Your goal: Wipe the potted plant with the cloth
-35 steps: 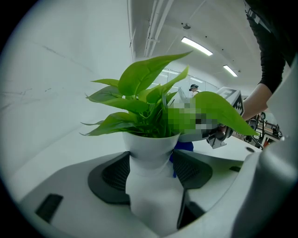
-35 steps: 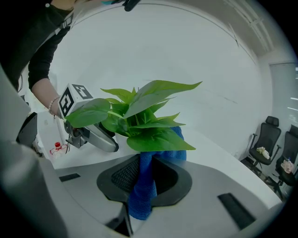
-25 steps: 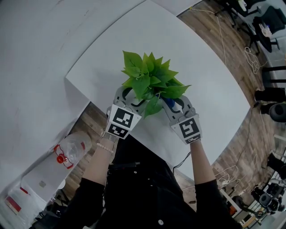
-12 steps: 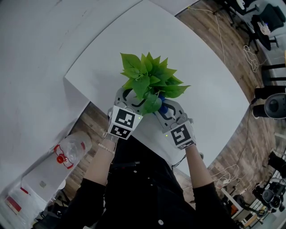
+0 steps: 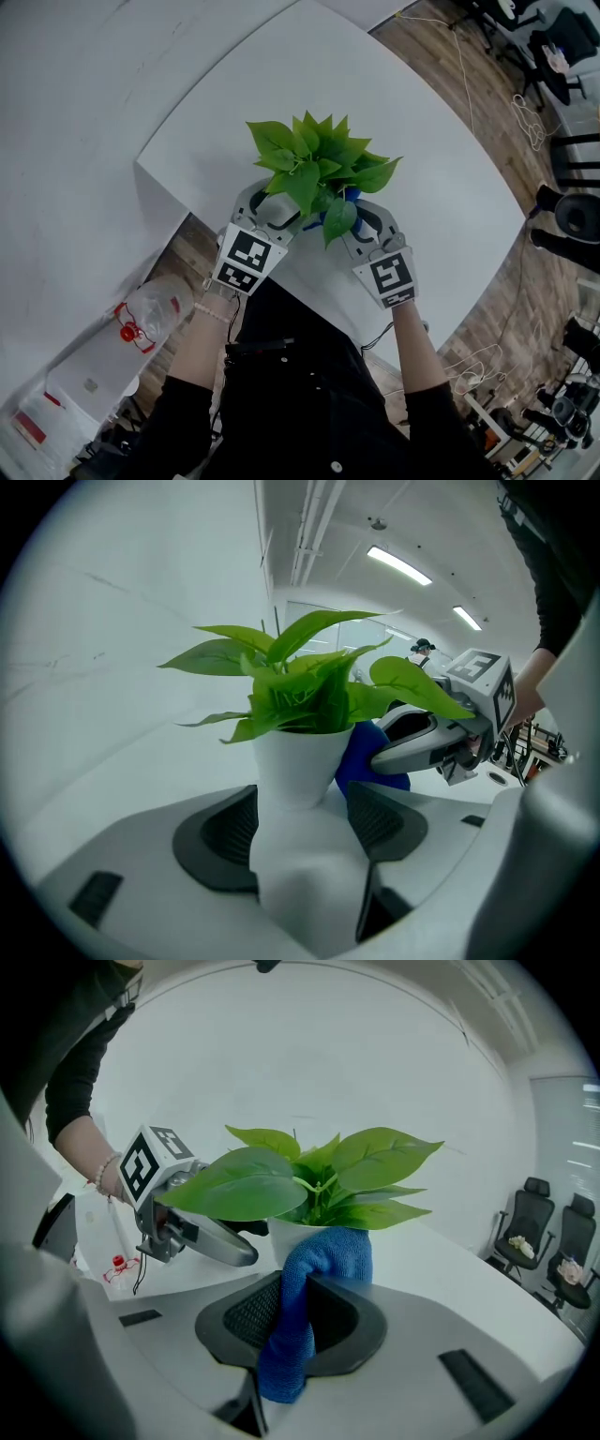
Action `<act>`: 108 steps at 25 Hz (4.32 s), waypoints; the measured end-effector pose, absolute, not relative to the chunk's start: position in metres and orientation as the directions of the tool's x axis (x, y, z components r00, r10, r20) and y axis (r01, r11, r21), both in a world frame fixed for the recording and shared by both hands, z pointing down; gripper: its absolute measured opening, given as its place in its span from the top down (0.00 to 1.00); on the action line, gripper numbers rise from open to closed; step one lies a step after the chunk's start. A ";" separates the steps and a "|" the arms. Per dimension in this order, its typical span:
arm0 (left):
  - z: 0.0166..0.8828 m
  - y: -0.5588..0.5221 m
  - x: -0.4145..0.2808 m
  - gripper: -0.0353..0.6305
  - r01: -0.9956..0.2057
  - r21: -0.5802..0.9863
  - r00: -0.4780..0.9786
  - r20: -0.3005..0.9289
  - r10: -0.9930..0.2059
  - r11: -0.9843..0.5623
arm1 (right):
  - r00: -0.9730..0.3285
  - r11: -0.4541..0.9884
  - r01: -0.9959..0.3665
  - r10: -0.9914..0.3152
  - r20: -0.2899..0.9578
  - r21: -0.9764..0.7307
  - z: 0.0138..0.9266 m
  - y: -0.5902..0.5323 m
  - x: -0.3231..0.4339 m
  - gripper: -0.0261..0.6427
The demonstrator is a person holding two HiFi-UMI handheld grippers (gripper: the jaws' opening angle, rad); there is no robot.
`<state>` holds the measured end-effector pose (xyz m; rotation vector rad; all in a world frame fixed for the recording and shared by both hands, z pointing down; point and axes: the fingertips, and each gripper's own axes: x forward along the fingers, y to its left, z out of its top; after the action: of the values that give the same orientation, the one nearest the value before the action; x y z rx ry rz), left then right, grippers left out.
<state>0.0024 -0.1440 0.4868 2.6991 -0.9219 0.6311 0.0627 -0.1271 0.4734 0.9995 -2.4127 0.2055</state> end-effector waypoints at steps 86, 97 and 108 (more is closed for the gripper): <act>0.507 -0.147 -0.012 0.43 -0.333 -0.003 0.749 0.606 -0.266 -0.943 | -0.510 0.602 -0.799 -0.661 0.550 -0.016 0.488 -0.144 0.085 0.82; 0.506 -0.157 0.011 0.43 -0.098 -0.023 0.795 0.600 -0.092 -0.995 | -0.508 0.604 -0.797 -0.665 0.547 -0.006 0.490 -0.154 0.081 0.82; 0.501 -0.156 0.023 0.43 -0.305 -0.049 0.783 0.555 -0.280 -0.951 | -0.497 0.609 -0.793 -0.670 0.551 0.026 0.485 -0.157 0.090 0.82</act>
<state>0.0233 -0.1562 0.5008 2.9252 -0.4805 0.9007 0.0897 -0.1567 0.4847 1.1538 -2.3175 0.3139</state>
